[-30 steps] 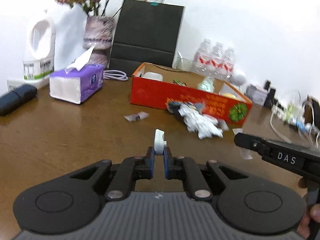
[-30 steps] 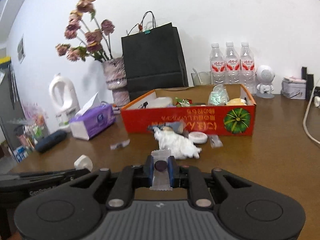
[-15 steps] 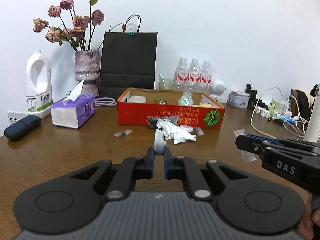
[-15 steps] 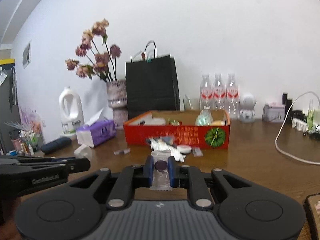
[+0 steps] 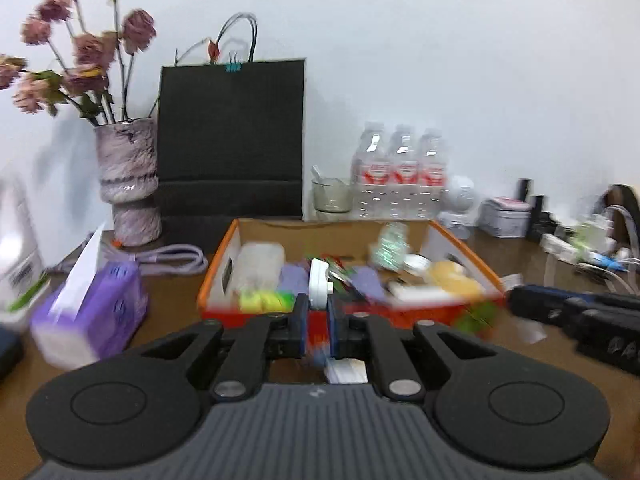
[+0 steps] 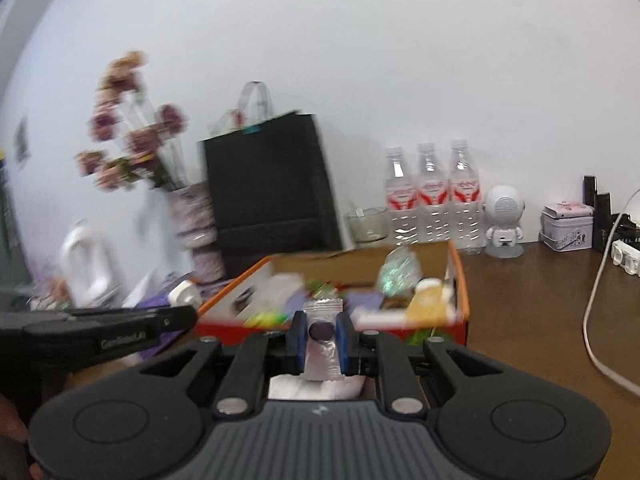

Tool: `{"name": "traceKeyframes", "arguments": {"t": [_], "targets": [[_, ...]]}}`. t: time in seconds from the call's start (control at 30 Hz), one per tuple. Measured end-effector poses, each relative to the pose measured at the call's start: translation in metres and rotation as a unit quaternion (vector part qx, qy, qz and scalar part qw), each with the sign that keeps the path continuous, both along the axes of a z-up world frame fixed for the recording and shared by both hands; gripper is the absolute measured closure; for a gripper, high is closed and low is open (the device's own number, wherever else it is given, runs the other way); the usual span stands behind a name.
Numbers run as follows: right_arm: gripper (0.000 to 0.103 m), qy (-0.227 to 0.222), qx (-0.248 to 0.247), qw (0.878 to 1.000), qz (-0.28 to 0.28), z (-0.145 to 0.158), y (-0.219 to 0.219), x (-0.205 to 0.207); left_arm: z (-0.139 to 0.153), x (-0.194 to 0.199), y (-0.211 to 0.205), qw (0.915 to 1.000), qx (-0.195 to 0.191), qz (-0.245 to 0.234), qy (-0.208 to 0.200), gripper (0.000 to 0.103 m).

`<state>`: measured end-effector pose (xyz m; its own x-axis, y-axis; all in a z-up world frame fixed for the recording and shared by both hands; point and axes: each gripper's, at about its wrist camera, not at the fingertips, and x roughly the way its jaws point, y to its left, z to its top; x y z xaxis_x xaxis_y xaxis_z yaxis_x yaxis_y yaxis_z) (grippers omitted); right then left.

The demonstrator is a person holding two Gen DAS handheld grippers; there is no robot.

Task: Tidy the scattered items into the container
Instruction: 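Carry both small white items into the cardboard box and release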

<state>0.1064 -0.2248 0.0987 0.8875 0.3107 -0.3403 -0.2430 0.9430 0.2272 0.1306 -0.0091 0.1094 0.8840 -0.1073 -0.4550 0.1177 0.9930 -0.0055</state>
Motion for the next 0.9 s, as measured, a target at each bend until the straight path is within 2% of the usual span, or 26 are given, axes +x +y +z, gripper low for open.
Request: {"name": "traceKeyframes", "arguments": {"t": [0.1,0.17,0.3,0.37,0.43,0.47,0.57,0.67,0.73,0.83,0.9], "targets": [[0.089,0.056,-0.027,0.998,-0.009,0.012,0.001,0.077,0.000,0.076,0.007,0.9975,0.016,0.003,0.069,0.093],[0.089,0.097,-0.027,0.995,0.007,0.009,0.000,0.127,-0.008,0.117,0.007,0.9917,0.034,-0.029,0.120,0.093],[0.089,0.167,-0.091,0.982,-0.017,-0.010,0.008,0.199,-0.033,0.165,0.011,0.9836,0.032,-0.023,0.176,0.093],[0.089,0.212,-0.084,0.973,-0.019,-0.023,0.008,0.226,-0.042,0.178,0.011,0.9811,0.040,-0.024,0.188,0.090],[0.087,0.225,-0.091,0.970,-0.024,-0.036,0.009,0.239,-0.050,0.186,0.011,0.9805,0.058,-0.011,0.187,0.072],[0.086,0.228,-0.102,0.968,-0.033,-0.043,0.010,0.243,-0.053,0.190,0.012,0.9790,0.068,0.003,0.192,0.037],[0.083,0.234,-0.105,0.966,-0.036,-0.059,0.009,0.252,-0.058,0.195,0.013,0.9776,0.074,0.007,0.197,0.029],[0.071,0.231,-0.116,0.965,-0.031,-0.057,0.014,0.254,-0.066,0.196,-0.001,0.9718,0.116,0.001,0.205,0.021],[0.069,0.234,-0.140,0.962,-0.020,-0.058,0.019,0.257,-0.068,0.197,-0.006,0.9675,0.131,0.012,0.216,0.020],[0.063,0.235,-0.149,0.961,-0.003,-0.056,0.021,0.259,-0.064,0.200,-0.004,0.9641,0.119,0.005,0.238,0.017],[0.060,0.238,-0.145,0.960,0.009,-0.051,0.019,0.259,-0.056,0.199,-0.001,0.9646,0.106,0.005,0.241,0.016]]}}
